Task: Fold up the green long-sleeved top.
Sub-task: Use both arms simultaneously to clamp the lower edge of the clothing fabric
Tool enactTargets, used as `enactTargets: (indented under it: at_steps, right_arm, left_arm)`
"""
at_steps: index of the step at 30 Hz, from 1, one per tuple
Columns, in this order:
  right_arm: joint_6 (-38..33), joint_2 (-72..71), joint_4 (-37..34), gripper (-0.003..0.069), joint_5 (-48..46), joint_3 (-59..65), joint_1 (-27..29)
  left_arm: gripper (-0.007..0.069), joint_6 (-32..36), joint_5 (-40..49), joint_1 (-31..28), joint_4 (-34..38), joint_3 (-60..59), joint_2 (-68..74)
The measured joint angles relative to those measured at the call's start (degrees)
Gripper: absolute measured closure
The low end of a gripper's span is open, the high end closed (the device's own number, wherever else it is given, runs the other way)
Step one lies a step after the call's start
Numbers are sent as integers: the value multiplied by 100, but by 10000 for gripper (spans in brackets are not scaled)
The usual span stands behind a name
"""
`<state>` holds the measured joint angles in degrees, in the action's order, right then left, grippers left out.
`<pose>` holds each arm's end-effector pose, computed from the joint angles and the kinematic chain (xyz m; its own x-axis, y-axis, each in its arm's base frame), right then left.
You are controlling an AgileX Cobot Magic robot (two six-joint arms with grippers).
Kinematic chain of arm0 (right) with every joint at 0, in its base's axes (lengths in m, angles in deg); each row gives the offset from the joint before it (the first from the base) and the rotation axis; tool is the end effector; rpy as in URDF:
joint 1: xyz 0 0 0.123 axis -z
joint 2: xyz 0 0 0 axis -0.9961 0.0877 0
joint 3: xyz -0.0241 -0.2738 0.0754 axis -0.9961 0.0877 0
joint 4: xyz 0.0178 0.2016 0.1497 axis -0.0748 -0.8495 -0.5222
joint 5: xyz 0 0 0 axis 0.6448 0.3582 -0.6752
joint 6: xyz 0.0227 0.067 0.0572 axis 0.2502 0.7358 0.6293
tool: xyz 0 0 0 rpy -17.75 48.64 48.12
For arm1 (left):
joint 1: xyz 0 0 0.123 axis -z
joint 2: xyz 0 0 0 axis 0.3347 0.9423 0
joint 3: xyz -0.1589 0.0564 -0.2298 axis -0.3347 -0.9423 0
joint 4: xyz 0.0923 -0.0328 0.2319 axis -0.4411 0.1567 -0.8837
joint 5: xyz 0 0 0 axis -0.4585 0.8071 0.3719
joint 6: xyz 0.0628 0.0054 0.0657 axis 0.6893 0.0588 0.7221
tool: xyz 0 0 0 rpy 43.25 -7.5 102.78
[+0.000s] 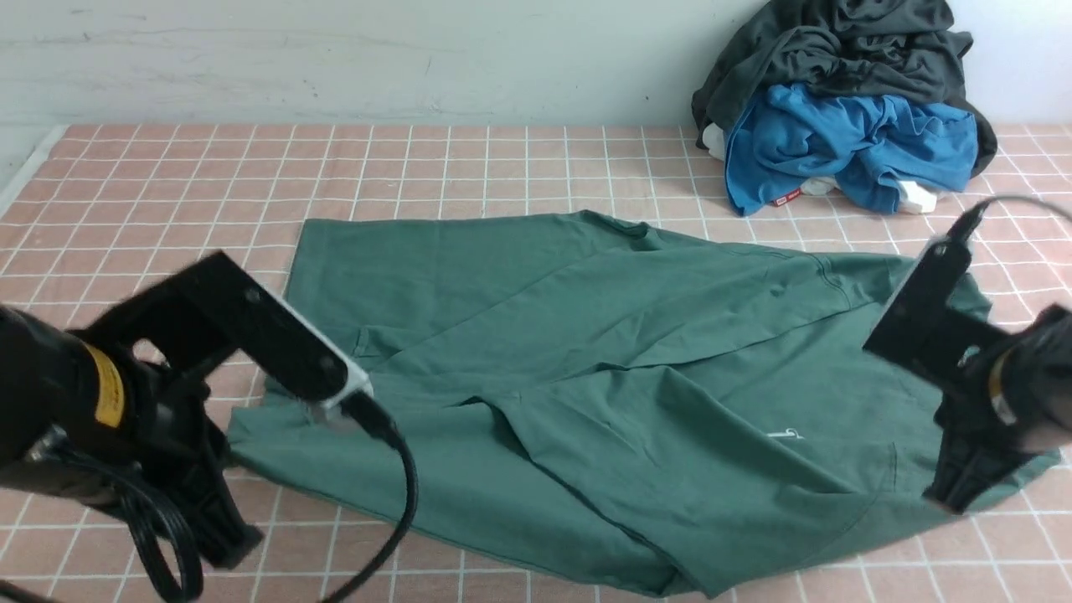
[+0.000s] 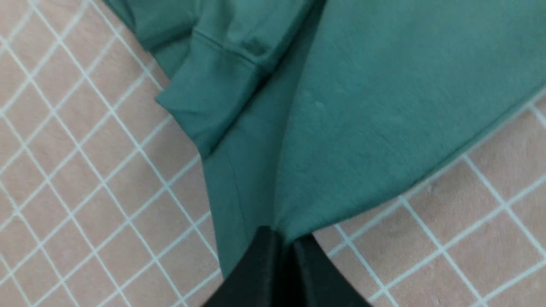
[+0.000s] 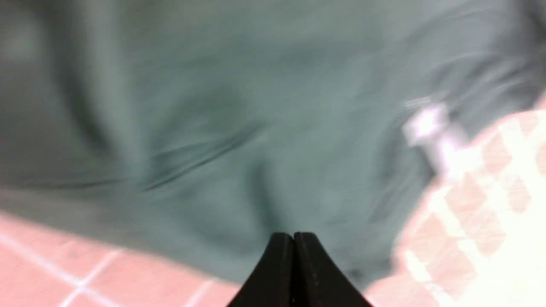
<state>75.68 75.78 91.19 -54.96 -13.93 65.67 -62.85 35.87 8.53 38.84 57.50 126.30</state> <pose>0.2655 0.0528 0.2252 -0.6657 -0.7262 -0.1719 -0.5527 0.6345 -0.5402 0.1910 -0.0814 0.3080 -0.6786 0.6141 -0.4030 0.5494 0.7885 0.2765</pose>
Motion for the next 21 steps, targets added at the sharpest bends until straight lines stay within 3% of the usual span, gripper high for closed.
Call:
enactTargets:
  at_steps: [3,6,8,9,13,15,21]
  right_arm:
    - [-125,-31,76,673,107,-411,61]
    - [-359,43,-308,673,-21,-705,157]
    - [-967,115,-1048,673,-420,-724,173]
    - [-1042,125,-1048,673,-467,-724,173]
    - [-2813,392,-2942,657,-936,-486,173]
    - [-3069,458,-3234,636,-882,-411,173]
    - [-3466,851,-3317,428,-465,-220,173]
  left_arm:
    - [617,-54,-40,-318,5,481,284]
    - [617,-59,42,-643,61,887,710]
    - [617,-59,262,-732,102,972,913]
    - [617,-59,289,-733,103,973,931]
    - [617,-59,495,-746,163,980,1157]
    - [617,-59,495,-746,163,980,1174]
    - [615,-59,465,-748,163,991,1173]
